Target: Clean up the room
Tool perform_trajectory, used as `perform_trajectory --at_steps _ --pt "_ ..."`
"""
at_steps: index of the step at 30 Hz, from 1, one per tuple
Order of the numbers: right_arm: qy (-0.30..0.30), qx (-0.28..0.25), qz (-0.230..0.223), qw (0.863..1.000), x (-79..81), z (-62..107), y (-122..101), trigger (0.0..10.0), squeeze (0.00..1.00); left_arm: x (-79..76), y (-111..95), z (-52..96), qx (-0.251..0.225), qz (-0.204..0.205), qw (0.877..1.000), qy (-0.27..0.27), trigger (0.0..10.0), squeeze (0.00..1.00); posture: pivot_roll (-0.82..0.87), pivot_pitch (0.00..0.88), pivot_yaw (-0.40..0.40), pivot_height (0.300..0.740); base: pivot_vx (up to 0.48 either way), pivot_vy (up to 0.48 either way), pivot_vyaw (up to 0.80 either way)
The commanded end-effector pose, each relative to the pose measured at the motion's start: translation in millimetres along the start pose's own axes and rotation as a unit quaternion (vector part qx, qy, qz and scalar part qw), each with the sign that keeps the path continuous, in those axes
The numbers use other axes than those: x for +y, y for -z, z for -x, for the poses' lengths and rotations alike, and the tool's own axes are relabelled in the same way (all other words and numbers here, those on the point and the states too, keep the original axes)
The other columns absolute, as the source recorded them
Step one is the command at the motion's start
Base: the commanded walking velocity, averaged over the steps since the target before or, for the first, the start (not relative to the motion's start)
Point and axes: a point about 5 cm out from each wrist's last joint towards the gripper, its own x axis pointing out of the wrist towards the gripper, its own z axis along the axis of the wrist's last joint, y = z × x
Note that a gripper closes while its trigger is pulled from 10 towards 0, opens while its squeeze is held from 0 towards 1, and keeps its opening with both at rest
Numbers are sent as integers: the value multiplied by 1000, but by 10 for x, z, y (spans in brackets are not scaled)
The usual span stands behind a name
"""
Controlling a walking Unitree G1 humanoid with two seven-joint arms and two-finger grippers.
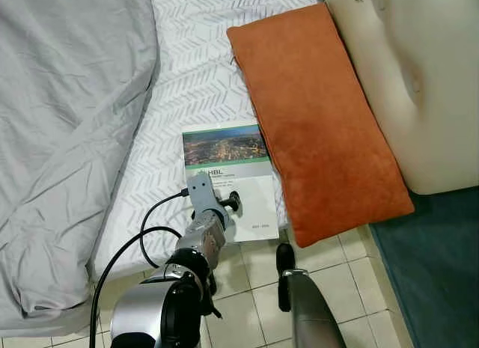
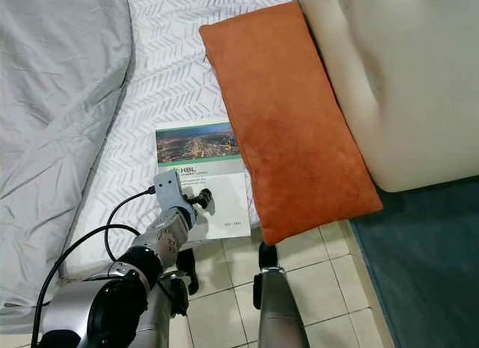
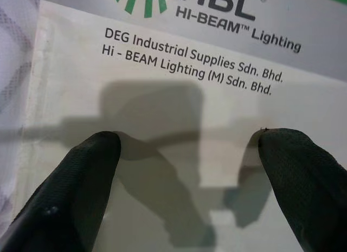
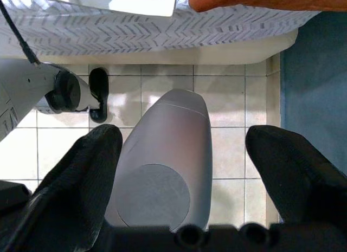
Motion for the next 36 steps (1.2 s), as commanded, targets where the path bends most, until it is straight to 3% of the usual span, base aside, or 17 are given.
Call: perform_trajectory --at_steps 1,6,8,14,18,21,23,24,25,26,27,29,30,31,32,33,36 --pt "-23 42 5 999 89 95 138 10000 0 -355 252 62 49 13 997 54 10000 0 -476 684 53 740 0 0 0" --pt "-20 42 6 999 103 65 157 10000 0 -633 197 99 55 39 992 106 10000 0 -472 670 65 740 0 0 0" --pt "-20 41 6 999 106 59 157 10000 0 -670 207 109 59 41 991 112 10000 0 -473 667 65 740 0 0 0" --pt "-18 34 12 999 75 -6 175 10000 0 -1060 209 214 63 36 980 184 10000 0 -465 652 67 740 0 0 0" --pt "-17 21 14 1000 58 -100 162 10000 0 -1013 149 191 46 22 983 174 10000 0 -444 632 84 740 0 0 0" --pt "-15 12 17 1000 30 -200 164 10000 0 -1007 27 175 26 70 981 180 10000 0 -408 629 93 740 0 0 0" --pt "-16 10 18 1000 29 -218 162 10000 0 -1016 -7 175 18 68 980 186 10000 0 -402 630 96 740 0 0 0" --pt "-17 7 19 1000 28 -238 159 10000 0 -1022 -64 174 2 57 979 197 10000 0 -391 631 99 740 0 0 0" --pt "-17 4 19 1000 25 -259 155 10000 0 -990 -150 165 -33 -3 977 208 10000 0 -380 630 101 740 0 0 0" --pt "-17 4 19 1000 25 -259 155 10000 0 -990 -150 165 -33 -3 977 208 10000 0 -380 630 101 740 0 0 0" --pt "-18 3 19 1000 21 -281 158 10000 0 -968 -198 163 -55 -48 974 216 10000 0 -368 625 100 740 0 0 0" --pt "-23 -2 17 1000 27 -327 157 10000 0 -691 -264 117 -111 -164 961 194 10000 0 -330 616 106 740 0 0 0" --pt "-23 -2 17 1000 27 -327 157 10000 0 -691 -264 117 -111 -164 961 194 10000 0 -330 616 106 740 0 0 0" --pt "-29 -5 14 999 37 -378 167 10000 0 -363 -255 88 -135 -238 948 164 10000 0 -308 615 108 740 0 0 0" --pt "-29 -5 14 999 37 -378 167 10000 0 -363 -255 88 -135 -238 948 164 10000 0 -308 615 108 740 0 0 0" --pt "-31 -7 12 999 36 -438 182 10000 0 -107 -222 95 -146 -290 934 147 10000 0 -288 615 110 740 0 0 0" --pt "-32 -9 10 999 24 -493 193 10000 0 72 -204 129 -157 -317 925 135 10000 0 -261 605 110 740 0 0 0"
